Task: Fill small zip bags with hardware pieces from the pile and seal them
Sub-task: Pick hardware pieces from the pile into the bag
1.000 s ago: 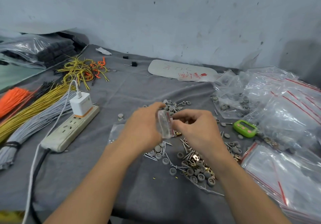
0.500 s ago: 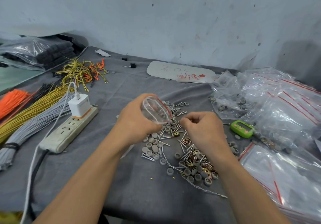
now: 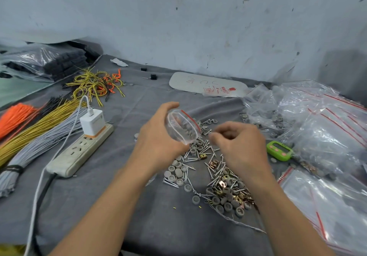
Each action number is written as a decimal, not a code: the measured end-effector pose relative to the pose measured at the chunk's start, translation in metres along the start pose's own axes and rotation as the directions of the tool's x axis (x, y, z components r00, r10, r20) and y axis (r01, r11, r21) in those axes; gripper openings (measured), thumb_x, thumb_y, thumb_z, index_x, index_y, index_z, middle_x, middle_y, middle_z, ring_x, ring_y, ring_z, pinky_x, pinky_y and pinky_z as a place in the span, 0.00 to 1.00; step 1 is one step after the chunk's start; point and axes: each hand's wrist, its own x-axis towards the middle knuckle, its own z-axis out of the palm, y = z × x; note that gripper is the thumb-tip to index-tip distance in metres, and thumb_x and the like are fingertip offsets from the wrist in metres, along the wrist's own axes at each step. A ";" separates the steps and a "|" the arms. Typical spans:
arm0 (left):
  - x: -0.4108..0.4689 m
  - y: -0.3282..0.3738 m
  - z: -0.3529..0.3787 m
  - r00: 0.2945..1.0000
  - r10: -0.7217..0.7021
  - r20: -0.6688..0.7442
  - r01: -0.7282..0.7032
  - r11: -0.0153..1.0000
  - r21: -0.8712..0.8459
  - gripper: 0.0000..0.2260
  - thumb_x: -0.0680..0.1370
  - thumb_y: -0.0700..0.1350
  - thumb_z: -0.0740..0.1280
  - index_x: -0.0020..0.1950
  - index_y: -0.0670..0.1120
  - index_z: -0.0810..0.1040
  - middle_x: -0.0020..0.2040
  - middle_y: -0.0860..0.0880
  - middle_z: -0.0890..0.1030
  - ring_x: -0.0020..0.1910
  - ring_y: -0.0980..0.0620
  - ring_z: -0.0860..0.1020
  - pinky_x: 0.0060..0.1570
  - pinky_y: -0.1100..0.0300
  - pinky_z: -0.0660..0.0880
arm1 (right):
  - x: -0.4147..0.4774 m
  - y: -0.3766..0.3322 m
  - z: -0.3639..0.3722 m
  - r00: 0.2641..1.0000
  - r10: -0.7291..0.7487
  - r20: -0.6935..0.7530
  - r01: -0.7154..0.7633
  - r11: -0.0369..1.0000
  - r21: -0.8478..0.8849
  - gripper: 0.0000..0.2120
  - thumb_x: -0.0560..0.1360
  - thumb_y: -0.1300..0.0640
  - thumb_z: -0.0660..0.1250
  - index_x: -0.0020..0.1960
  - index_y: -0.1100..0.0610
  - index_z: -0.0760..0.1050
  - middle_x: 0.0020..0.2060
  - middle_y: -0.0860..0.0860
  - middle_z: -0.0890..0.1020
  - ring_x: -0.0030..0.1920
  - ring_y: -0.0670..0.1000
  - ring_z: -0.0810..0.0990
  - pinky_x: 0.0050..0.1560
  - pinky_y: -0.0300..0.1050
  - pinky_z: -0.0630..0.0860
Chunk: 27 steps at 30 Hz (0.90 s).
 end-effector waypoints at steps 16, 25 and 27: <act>0.005 0.000 -0.003 0.994 -0.025 -0.104 0.004 0.981 -0.196 0.40 0.57 0.51 0.77 0.68 0.65 0.69 0.52 0.57 0.81 0.52 0.57 0.81 0.56 0.49 0.80 | -0.003 0.004 0.014 0.997 0.036 0.068 -0.046 0.987 0.153 0.13 0.75 0.65 0.71 0.41 0.48 0.85 0.35 0.41 0.87 0.39 0.39 0.85 0.43 0.36 0.80; 0.013 -0.006 -0.021 0.899 -0.027 -0.437 -0.073 0.975 -0.211 0.41 0.64 0.41 0.76 0.71 0.66 0.65 0.50 0.59 0.79 0.48 0.69 0.78 0.41 0.70 0.74 | -0.033 0.000 0.056 0.876 0.086 0.475 0.103 0.928 -0.358 0.03 0.76 0.53 0.69 0.48 0.45 0.79 0.38 0.46 0.85 0.34 0.48 0.85 0.44 0.46 0.83; 0.013 -0.008 -0.023 0.895 0.006 -0.447 -0.069 0.990 -0.125 0.42 0.66 0.38 0.77 0.71 0.67 0.64 0.50 0.60 0.78 0.48 0.68 0.77 0.38 0.74 0.72 | -0.034 0.002 0.059 0.886 0.077 0.458 0.120 0.915 -0.386 0.05 0.77 0.53 0.68 0.51 0.45 0.79 0.41 0.46 0.84 0.37 0.51 0.83 0.46 0.47 0.82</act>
